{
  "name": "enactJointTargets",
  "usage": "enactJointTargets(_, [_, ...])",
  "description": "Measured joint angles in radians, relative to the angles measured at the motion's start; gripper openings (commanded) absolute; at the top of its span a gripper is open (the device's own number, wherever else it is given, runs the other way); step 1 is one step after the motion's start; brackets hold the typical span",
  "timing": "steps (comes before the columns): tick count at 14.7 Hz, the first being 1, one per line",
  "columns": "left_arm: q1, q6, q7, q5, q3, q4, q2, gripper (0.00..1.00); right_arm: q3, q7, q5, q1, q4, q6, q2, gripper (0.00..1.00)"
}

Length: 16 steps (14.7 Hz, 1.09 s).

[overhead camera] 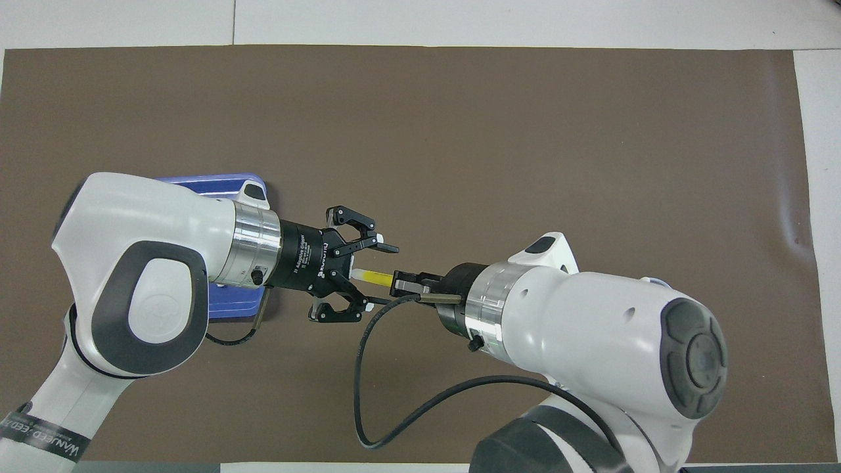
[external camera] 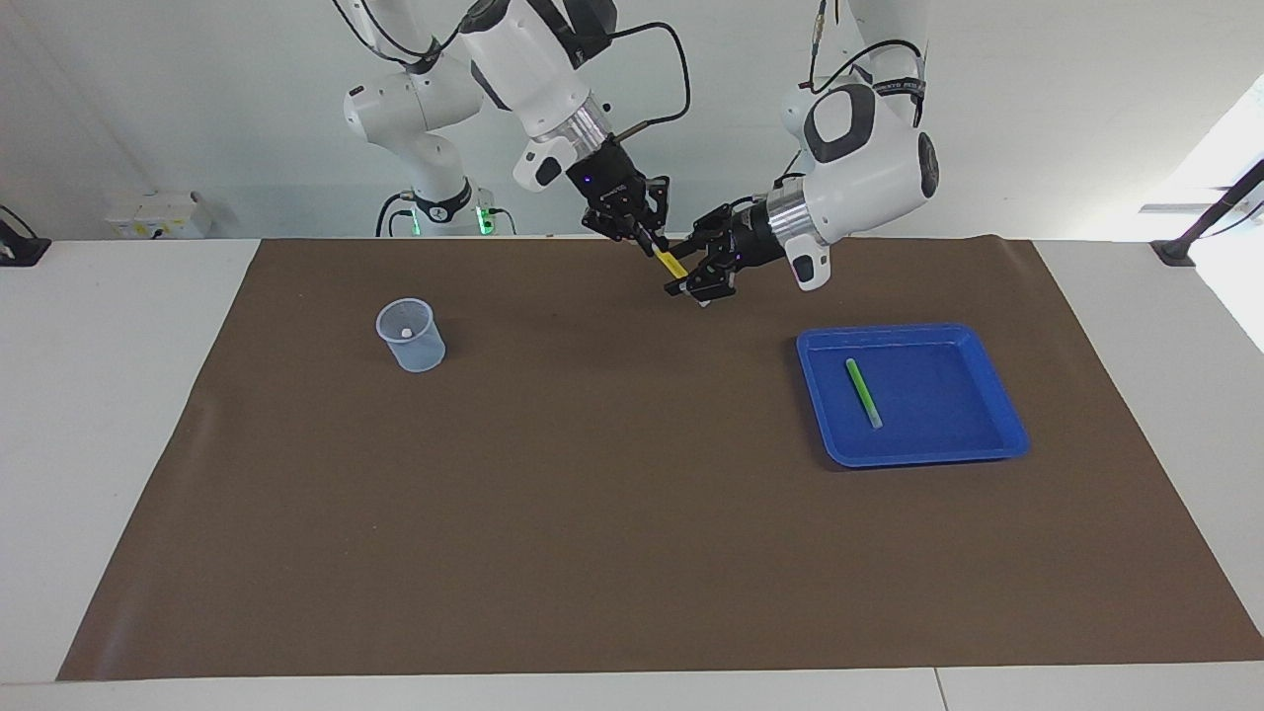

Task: Right arm passes pens to left for tray arrangement
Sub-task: 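Close the left gripper on the yellow pen and open the right gripper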

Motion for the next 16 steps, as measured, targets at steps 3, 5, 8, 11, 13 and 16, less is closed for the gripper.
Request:
enactJointTargets(3, [0.000,-0.001,0.007,0.000,0.000,0.000,0.000,0.27,0.000,0.000,0.000,0.000,0.000,0.000,0.000,0.00])
enactJointTargets(5, [0.000,-0.004,0.010,0.000,0.000,-0.001,-0.001,0.07,-0.001,0.000,0.000,-0.001,0.000,0.000,0.000,0.00])
enactJointTargets(8, [0.000,-0.014,0.030,0.001,0.001,-0.003,-0.003,0.00,-0.004,0.000,0.002,-0.003,-0.001,0.006,0.001,0.00])
enactJointTargets(11, [0.001,-0.015,0.048,0.001,0.002,-0.004,-0.004,0.00,-0.003,0.000,0.002,-0.001,-0.001,0.006,0.001,0.00])
enactJointTargets(13, [0.001,-0.015,0.049,0.001,0.002,-0.004,-0.004,0.00,-0.003,0.000,0.002,-0.001,-0.001,0.007,0.001,0.68])
enactJointTargets(16, [0.006,-0.012,0.049,0.001,0.005,-0.004,-0.005,0.00,-0.004,0.001,0.002,-0.003,-0.001,-0.003,0.001,1.00])
